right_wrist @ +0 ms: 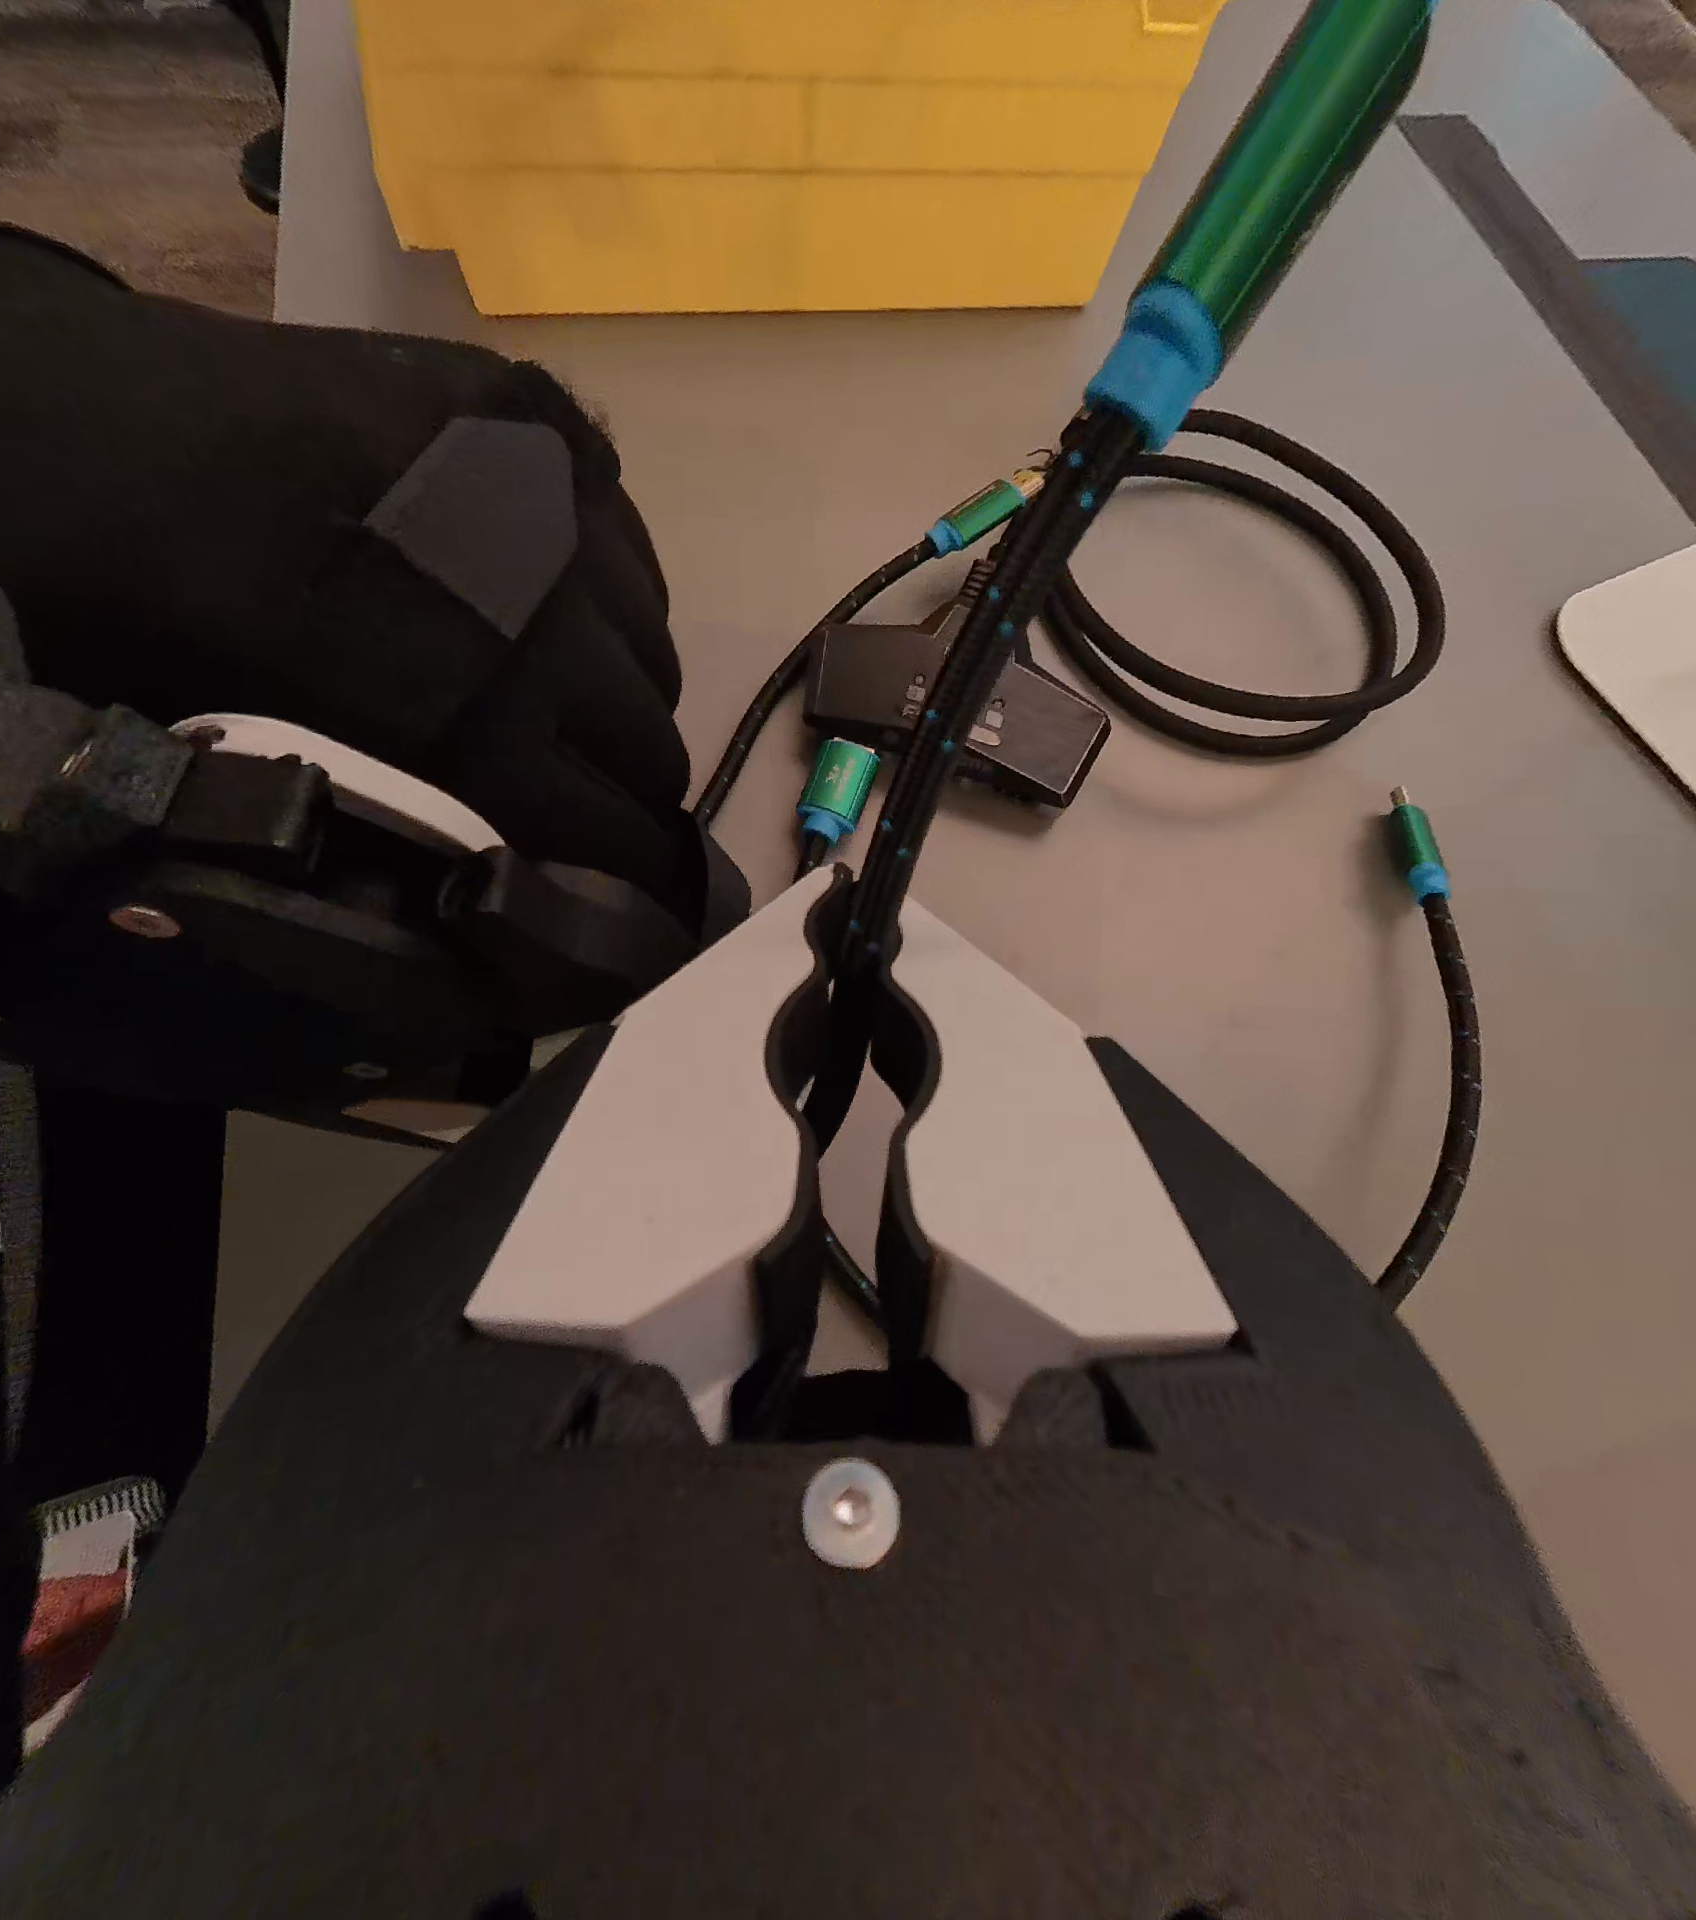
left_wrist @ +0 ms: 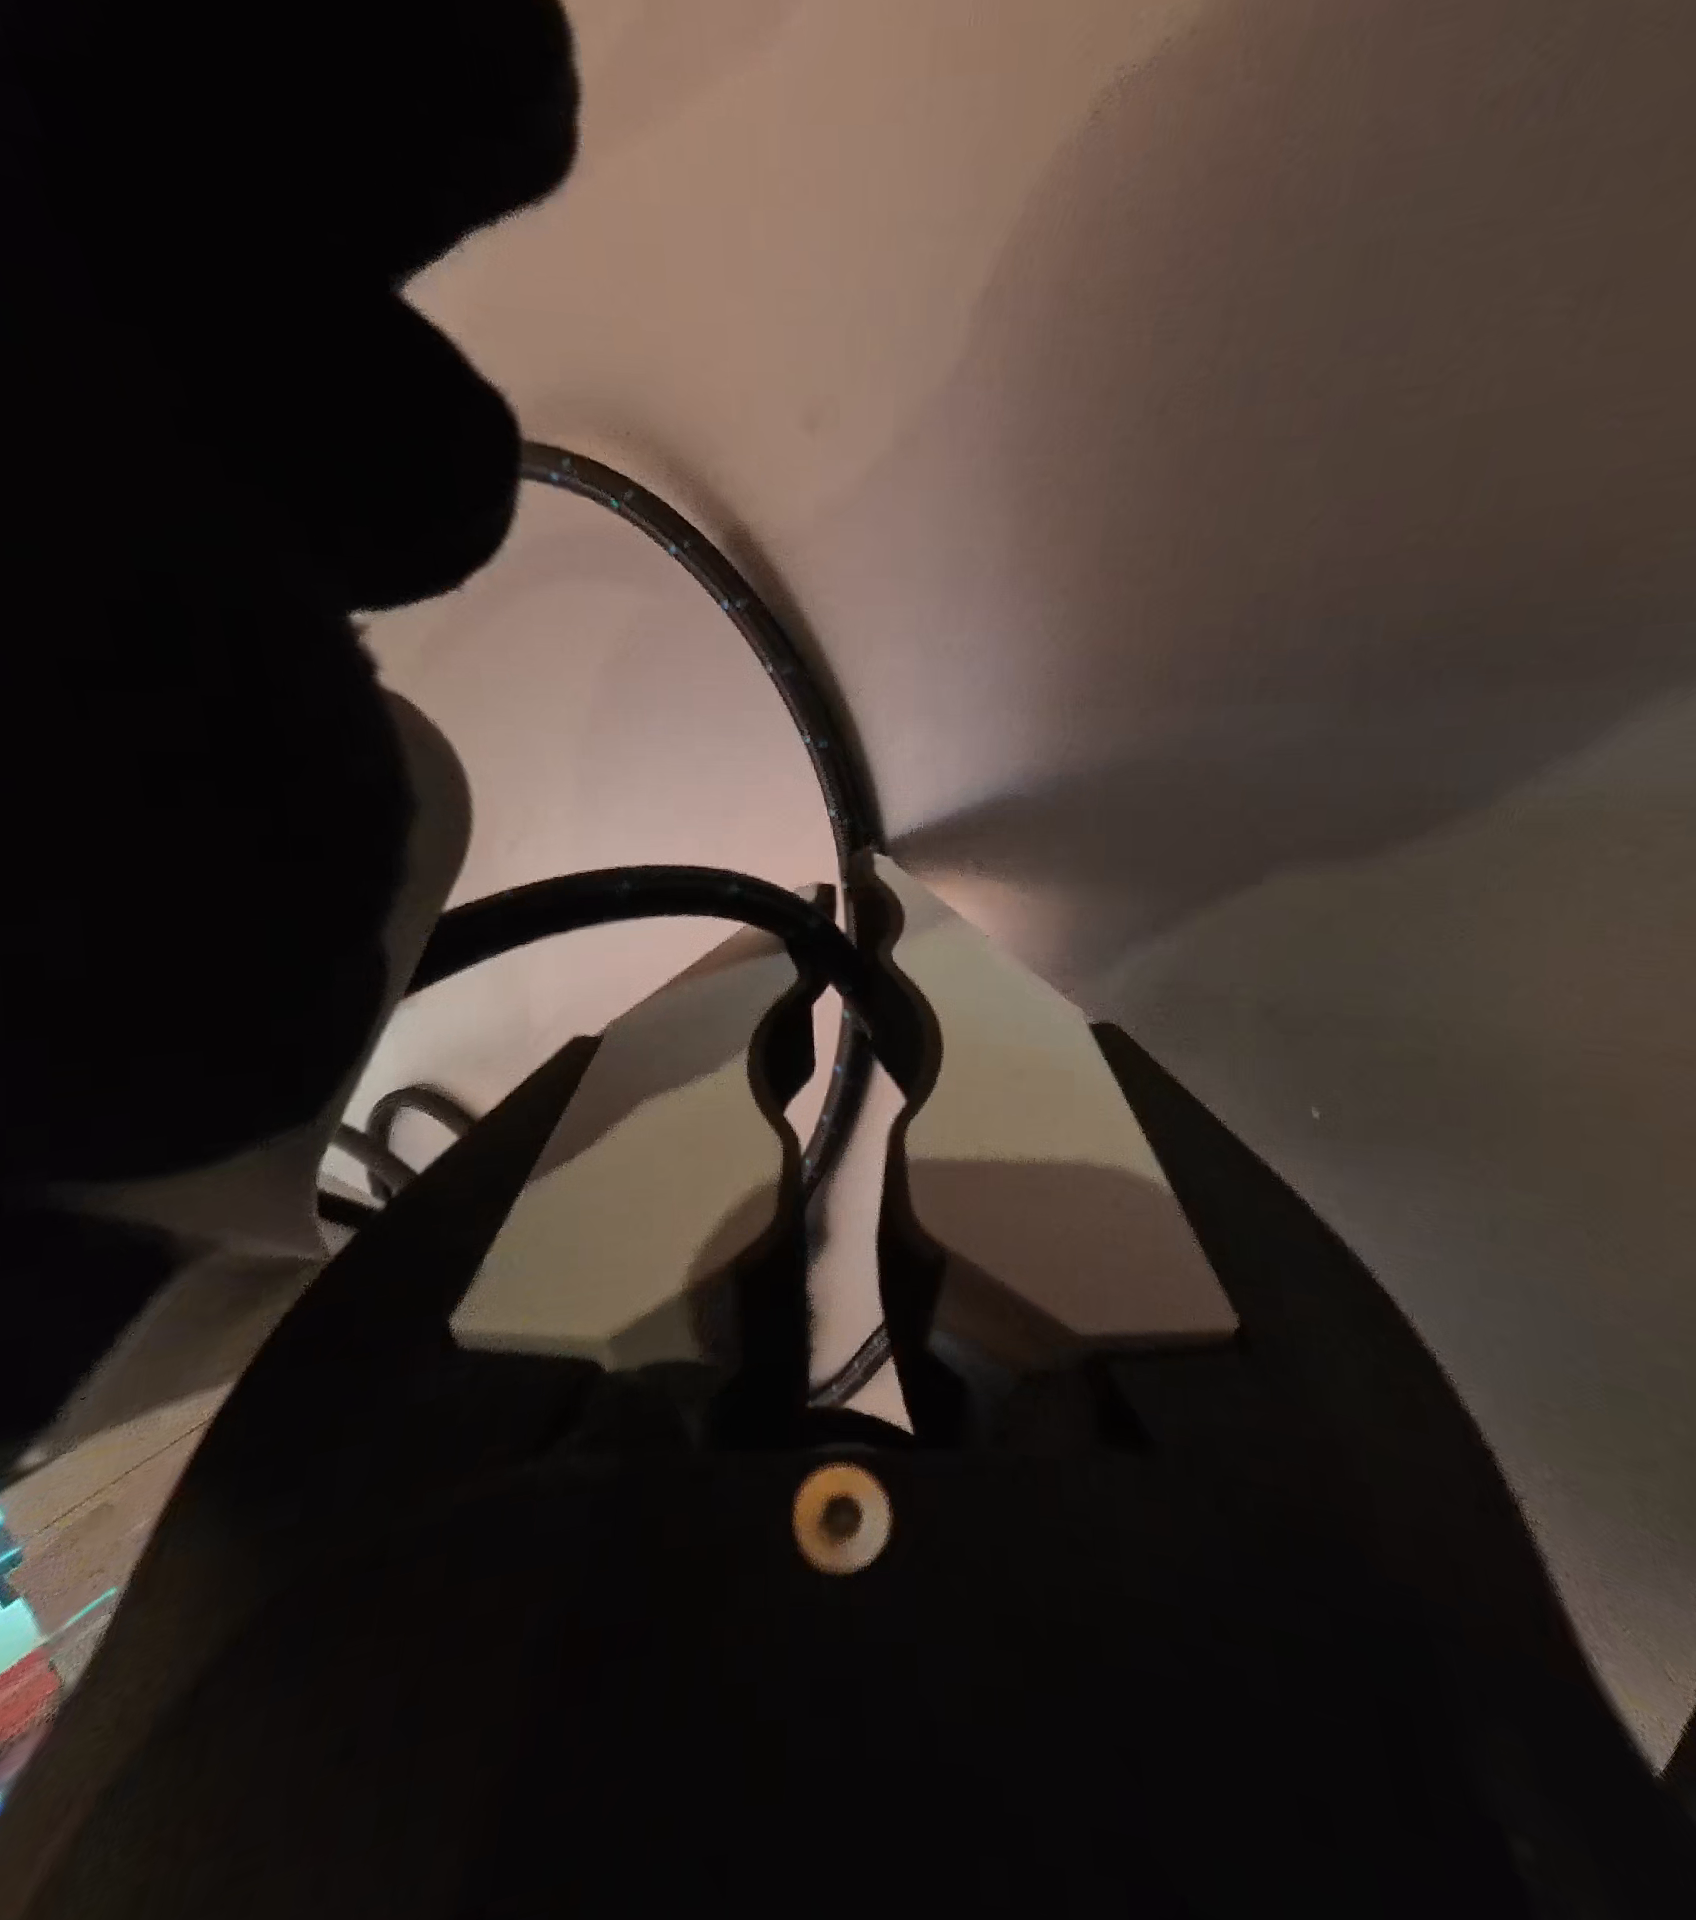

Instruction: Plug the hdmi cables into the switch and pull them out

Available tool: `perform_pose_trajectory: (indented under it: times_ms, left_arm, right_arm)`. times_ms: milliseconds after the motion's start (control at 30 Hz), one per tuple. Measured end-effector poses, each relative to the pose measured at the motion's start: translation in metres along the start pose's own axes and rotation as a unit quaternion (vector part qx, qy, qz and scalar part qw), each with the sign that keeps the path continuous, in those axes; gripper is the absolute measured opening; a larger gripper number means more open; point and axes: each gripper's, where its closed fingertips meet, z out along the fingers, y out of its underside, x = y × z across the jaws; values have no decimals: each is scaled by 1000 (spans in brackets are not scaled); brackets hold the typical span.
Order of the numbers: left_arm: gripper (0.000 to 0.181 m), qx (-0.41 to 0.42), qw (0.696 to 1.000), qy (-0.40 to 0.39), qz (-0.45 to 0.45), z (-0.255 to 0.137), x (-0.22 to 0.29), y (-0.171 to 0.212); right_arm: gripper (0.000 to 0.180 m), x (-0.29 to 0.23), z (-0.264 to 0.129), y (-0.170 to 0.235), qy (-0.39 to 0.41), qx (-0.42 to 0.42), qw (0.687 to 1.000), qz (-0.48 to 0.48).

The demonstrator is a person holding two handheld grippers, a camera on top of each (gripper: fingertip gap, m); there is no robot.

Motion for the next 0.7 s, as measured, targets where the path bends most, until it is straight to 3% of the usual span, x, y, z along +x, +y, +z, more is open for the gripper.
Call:
perform_pose_trajectory:
  times_ms: [33, 300, 467, 567, 700]
  left_arm:
    - [0, 2, 1000, -3, -4, 0, -1, 0]
    - [0, 24, 992, -55, -108, -15, -32, 12]
    - [0, 33, 991, -49, -122, -16, -27, 11]
    - [11, 50, 988, -47, -136, -24, -25, 16]
    - [27, 144, 967, -31, -208, -54, -30, 8]
  right_arm:
    - [0, 2, -1, -1, 1, 6, 1000, 9]
    - [6, 44, -23, -9, 71, 75, 988, 112]
    - [3, 38, -23, -8, 51, 67, 990, 114]
    - [2, 35, -20, -6, 43, 63, 991, 113]
    - [0, 38, -18, -1, 48, 52, 991, 112]
